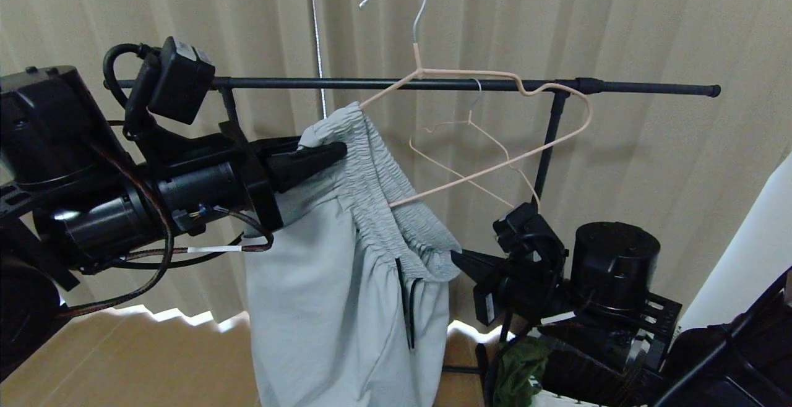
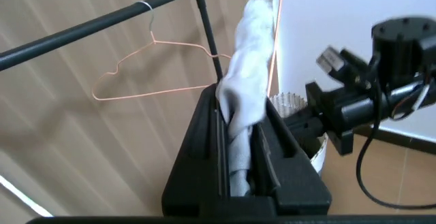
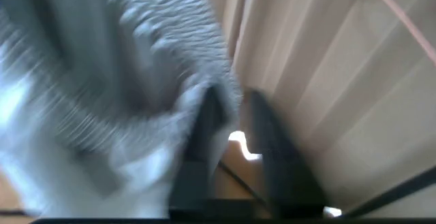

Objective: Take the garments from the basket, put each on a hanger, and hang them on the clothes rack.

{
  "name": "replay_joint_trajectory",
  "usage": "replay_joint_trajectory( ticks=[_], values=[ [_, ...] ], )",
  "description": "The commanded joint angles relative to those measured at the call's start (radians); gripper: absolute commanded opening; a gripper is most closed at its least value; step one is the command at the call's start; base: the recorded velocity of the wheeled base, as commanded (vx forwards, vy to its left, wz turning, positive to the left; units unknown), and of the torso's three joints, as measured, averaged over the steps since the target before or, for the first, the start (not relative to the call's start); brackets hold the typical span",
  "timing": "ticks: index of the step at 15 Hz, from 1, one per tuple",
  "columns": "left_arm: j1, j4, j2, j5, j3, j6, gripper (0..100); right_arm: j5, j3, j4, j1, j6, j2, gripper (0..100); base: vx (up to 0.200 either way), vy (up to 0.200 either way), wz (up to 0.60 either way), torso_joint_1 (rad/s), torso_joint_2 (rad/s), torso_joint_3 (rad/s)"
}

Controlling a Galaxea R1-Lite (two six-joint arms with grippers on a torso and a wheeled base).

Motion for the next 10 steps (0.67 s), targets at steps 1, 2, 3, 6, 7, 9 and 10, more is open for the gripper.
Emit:
replay_joint_trajectory(
  ticks=[1, 2, 3, 6, 7, 9, 10],
  values=[
    [0.0, -0.002, -0.001, 0.0, 0.003, -0.007, 0, 0.0, 0.004, 0.0, -0.018, 0.0, 0.001, 0, 0.0, 0.0, 0.0, 0.0, 0.0, 0.0],
    [0.003, -0.002, -0.001, 0.002, 0.009, -0.005, 0, 0.0, 0.004, 0.0, -0.033, -0.002, -0.003, 0, 0.0, 0.0, 0.0, 0.0, 0.0, 0.0],
    [0.009, -0.002, 0.001, 0.002, 0.019, 0.001, 0, 0.0, 0.004, 0.0, -0.055, -0.002, -0.011, 0, 0.0, 0.0, 0.0, 0.0, 0.0, 0.0],
    [0.053, 0.001, 0.005, 0.003, 0.052, 0.07, 0, 0.0, -0.025, 0.004, -0.155, -0.006, -0.051, 0, 0.0, 0.0, 0.0, 0.0, 0.0, 0.0],
    [0.066, 0.001, 0.005, 0.003, 0.078, 0.107, 0, 0.0, -0.056, 0.006, -0.204, -0.016, -0.055, 0, 0.0, 0.0, 0.0, 0.0, 0.0, 0.0],
    [0.067, 0.001, 0.001, 0.003, 0.12, 0.14, 0, 0.001, -0.103, 0.01, -0.259, -0.019, -0.055, 0, 0.0, 0.0, 0.0, 0.0, 0.0, 0.0],
    [0.072, 0.001, -0.001, 0.005, 0.135, 0.153, 0, 0.001, -0.122, 0.013, -0.276, -0.019, -0.052, 0, 0.0, 0.0, 0.0, 0.0, 0.0, 0.0]
  ],
)
